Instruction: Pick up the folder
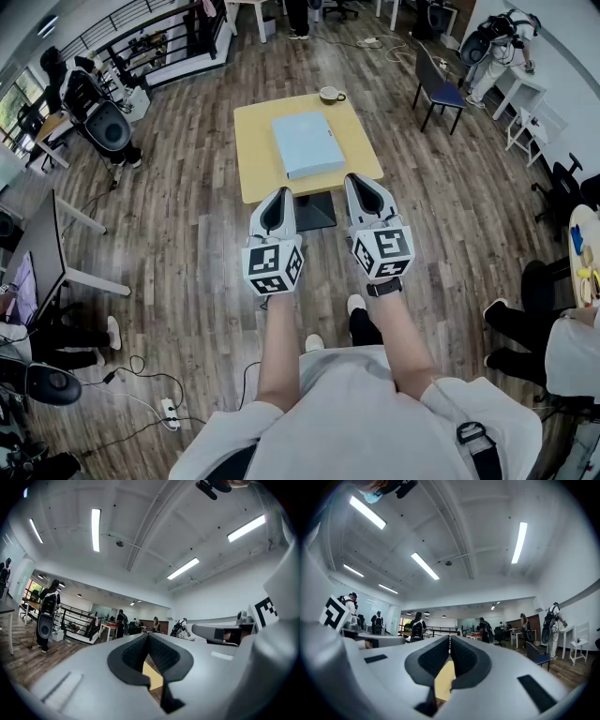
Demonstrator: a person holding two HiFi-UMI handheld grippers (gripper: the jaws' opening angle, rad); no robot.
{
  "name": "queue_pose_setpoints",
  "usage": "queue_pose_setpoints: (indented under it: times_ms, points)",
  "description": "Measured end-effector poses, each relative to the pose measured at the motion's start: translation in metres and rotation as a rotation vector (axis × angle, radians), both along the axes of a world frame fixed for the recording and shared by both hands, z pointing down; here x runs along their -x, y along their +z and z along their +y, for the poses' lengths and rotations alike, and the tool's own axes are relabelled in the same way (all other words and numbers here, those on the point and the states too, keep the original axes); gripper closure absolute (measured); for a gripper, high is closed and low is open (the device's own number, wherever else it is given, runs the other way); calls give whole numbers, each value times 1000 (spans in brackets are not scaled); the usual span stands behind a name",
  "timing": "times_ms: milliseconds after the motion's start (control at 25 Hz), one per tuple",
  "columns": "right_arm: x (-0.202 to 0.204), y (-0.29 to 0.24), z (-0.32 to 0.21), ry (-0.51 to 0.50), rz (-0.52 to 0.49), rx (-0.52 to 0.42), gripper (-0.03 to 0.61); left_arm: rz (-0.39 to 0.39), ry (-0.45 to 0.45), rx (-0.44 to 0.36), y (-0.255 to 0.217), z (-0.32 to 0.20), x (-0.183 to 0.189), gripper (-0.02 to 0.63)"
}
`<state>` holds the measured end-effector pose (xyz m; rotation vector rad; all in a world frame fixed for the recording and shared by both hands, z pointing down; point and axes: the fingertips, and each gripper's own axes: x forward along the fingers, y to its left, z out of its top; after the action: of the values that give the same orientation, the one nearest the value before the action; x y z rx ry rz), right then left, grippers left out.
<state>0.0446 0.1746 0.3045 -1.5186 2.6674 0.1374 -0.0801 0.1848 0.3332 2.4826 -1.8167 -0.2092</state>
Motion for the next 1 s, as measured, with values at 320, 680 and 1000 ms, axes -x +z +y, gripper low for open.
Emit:
queue_pose_setpoints:
  times_ms: [320, 680, 1000]
  points:
    - [-35, -26, -80, -62, -32, -35, 561, -72, -26, -59, -36, -73, -46, 604]
    - [-90, -16, -159, -153, -48, 6, 561, -88, -122, -67, -42, -139, -94, 603]
    - [-70, 21, -222, -239, -55, 89, 561, -142, -171, 30, -9, -195, -74, 603]
